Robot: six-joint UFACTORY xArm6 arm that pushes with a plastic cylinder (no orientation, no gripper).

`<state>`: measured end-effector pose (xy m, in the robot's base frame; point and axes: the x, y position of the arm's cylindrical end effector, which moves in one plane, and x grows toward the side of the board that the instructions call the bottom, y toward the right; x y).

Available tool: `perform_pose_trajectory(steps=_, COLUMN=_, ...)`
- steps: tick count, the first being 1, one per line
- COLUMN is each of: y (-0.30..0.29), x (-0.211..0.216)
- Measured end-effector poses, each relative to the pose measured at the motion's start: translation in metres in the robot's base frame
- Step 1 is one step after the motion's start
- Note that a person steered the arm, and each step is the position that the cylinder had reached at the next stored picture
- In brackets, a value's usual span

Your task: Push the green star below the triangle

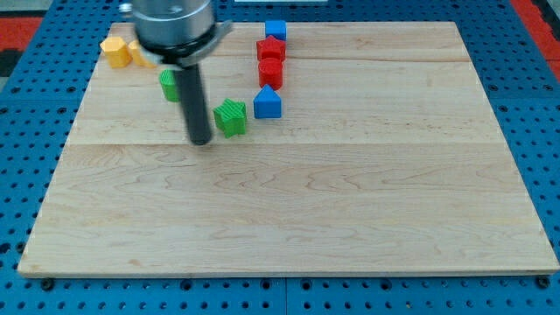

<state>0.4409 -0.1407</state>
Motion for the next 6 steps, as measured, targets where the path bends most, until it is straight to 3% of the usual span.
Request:
perform_pose_trajectory(steps=1, y=-0.030, x=-0.025)
perform_pose_trajectory(steps=2, y=-0.006, x=-0.067)
perform_pose_trajectory(steps=3, y=0.043, x=-0.063)
perform_pose_trajectory(steps=5, y=0.080, x=-0.013)
perform_pose_trajectory(steps=6, y=0.015, x=0.033)
